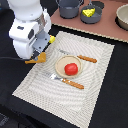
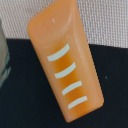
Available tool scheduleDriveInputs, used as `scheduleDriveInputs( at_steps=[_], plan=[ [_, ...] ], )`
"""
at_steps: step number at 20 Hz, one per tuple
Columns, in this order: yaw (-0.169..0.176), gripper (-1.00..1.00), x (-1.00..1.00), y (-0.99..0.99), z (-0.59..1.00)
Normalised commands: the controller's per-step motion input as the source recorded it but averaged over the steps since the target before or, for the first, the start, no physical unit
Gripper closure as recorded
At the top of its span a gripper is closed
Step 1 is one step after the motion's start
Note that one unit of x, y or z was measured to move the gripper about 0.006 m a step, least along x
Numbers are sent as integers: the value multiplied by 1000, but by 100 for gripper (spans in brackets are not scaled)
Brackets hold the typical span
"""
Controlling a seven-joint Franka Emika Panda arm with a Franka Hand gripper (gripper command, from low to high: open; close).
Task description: Interact with the objects in diverse but meaningful ways.
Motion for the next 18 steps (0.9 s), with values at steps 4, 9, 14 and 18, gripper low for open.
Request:
scheduleDriveInputs(
  at_steps=[4, 9, 14, 18],
  plan=[
    [157, -100, -84, 0, -26],
    [115, -100, -103, -31, -118],
    [68, -100, -146, -113, -271],
    [55, -100, -246, -77, -356]
  ],
)
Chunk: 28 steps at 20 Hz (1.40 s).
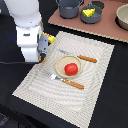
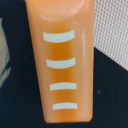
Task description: Interact with the objects in diverse but meaningful ways.
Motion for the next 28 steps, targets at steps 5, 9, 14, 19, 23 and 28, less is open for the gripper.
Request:
scheduleDriveInputs(
  at_steps=[5, 9, 14, 19, 23, 28],
  plan=[
    [56, -100, -256, -87, -349],
    [54, 100, -218, -91, -296],
    [49, 100, -146, -105, -218],
    [52, 100, -87, -83, -182],
    [59, 100, -69, -78, -164],
    [71, 100, -379, -124, 321]
  ],
)
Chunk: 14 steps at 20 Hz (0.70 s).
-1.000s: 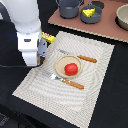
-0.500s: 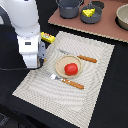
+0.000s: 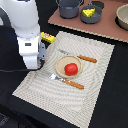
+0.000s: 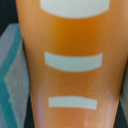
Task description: Interact with the objects in diverse but meaningful ways.
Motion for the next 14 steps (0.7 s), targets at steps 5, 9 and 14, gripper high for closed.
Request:
scheduleDriveInputs(
  at_steps=[5, 9, 14],
  plan=[
    [32, 100, -779, -373, 467],
    [11, 100, -722, -491, 329],
    [2, 100, -555, -652, 121]
  ],
)
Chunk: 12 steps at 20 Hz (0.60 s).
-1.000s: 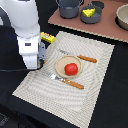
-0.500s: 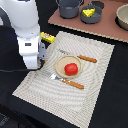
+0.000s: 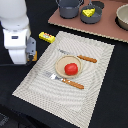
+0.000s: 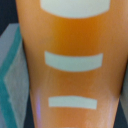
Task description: Interact with the objects in diverse but meaningful ways.
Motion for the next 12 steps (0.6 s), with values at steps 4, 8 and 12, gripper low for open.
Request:
scheduleDriveInputs(
  at_steps=[4, 8, 12],
  plan=[
    [0, 100, -125, -779, 47],
    [0, 100, 109, -730, 56],
    [0, 100, 153, -711, 44]
  ],
)
